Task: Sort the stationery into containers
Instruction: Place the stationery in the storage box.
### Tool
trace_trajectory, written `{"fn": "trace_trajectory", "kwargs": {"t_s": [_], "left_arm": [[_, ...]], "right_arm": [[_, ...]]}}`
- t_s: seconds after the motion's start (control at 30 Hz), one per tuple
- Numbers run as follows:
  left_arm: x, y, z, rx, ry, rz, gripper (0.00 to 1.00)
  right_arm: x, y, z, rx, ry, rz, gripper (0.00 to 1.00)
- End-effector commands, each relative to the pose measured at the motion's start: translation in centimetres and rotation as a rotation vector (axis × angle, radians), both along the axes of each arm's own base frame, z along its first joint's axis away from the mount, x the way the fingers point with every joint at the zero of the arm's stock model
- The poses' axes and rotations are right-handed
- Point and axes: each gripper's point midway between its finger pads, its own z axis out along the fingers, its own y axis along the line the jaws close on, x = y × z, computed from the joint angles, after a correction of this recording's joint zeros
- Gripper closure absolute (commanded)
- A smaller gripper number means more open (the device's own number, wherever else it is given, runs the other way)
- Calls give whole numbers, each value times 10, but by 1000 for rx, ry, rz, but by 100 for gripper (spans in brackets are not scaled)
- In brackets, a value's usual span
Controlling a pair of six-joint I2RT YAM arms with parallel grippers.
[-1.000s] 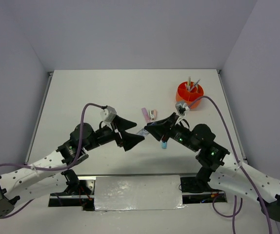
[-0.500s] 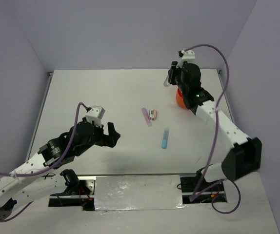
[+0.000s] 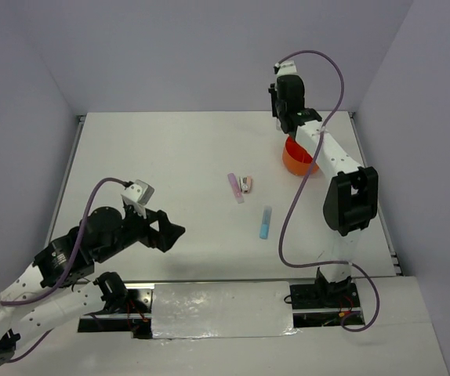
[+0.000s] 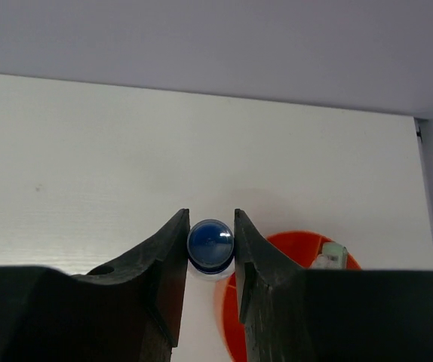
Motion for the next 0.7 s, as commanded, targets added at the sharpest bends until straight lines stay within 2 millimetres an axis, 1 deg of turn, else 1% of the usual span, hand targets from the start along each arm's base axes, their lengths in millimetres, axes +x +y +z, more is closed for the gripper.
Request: {"fn": "trace_trajectory", "kwargs": {"t_s": [0.0,0.03,0.07,0.1,0.2,0.27,0.3,0.47,0.57,0.67], "left_arm": [[0,-7,-6,32,-2,-42,1],[0,-8,-7,36,2,-45,1],[-1,-9,-7,36,2,-52,1],[-1,-9,-6,33,2,-54,1],[-3,-10,-5,24,-6,-66,1],[-4,-10,-2,13,-13,-72,1],[-5,-10,-3,14,-14,-72,1],[-5,-10,-2,12,-14,-72,1],[-5,-10,-3,14,-11,-73,1],[-5,-10,-2,13,-13,-72,1]], "right_arm": [[5,-25,11,-50,-1,-90,100],[4,-30,3,-59,26,-108,100],[5,-37,2,-57,34,-120,100],[4,-41,-3,-58,54,-130,100],[0,-52,-5,-50,69,-149,100],[1,-55,-7,-53,78,-149,100],[1,-57,-13,-59,100,-149,100],[0,-64,-20,-67,121,-153,100],[1,-67,-20,-52,117,-148,100],[3,-69,-26,-38,130,-144,100]]}}
